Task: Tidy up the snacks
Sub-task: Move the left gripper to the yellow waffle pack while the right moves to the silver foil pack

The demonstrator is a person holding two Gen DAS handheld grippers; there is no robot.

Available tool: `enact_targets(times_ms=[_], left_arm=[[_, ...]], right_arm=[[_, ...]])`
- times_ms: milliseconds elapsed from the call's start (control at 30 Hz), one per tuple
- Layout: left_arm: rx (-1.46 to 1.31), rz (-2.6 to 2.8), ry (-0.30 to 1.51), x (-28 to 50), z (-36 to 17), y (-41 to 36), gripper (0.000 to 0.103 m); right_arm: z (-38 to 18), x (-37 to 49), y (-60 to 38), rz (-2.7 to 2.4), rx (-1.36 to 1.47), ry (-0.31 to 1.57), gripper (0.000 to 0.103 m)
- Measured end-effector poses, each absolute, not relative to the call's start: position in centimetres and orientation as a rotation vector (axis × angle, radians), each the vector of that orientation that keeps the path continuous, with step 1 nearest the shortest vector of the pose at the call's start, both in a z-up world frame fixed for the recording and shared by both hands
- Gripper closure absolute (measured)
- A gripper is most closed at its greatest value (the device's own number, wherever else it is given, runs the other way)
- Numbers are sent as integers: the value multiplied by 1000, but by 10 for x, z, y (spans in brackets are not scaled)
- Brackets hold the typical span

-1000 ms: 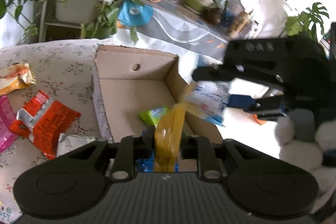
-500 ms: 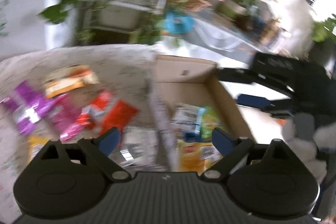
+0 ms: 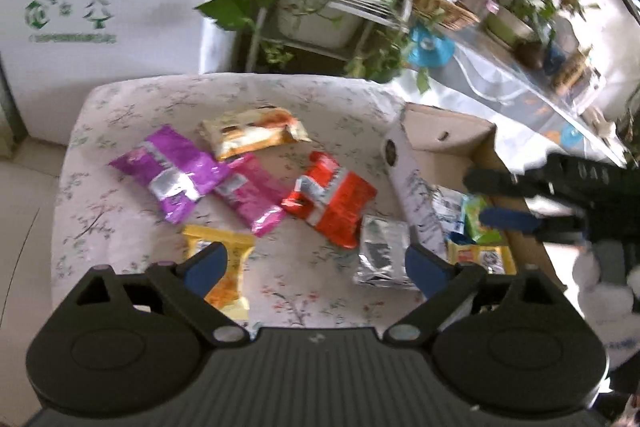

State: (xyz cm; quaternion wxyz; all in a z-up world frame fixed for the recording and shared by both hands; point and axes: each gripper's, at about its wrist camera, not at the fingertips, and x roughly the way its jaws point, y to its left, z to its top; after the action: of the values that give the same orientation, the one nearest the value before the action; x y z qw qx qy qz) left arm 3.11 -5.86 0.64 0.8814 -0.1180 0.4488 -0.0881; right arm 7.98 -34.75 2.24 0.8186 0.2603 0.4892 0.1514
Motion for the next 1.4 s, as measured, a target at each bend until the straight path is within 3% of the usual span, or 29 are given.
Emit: enact_targets(times_ms=[267,500,1167,1400], left_arm=[[-281,-106,928,36,3,-29,4],[-427,-52,1028,45,-22,4,4],[-388,35,1090,54,-60,25,4],[-426,71,1109,56,-67,36,4]], right_arm=[[8,72,-328,310,474,1108,29],[-6,85,-298,278,441,1135,28],[-57,111,-215,27,-1,1163,18],[-54,109,-211,-2,-36,1137,18]])
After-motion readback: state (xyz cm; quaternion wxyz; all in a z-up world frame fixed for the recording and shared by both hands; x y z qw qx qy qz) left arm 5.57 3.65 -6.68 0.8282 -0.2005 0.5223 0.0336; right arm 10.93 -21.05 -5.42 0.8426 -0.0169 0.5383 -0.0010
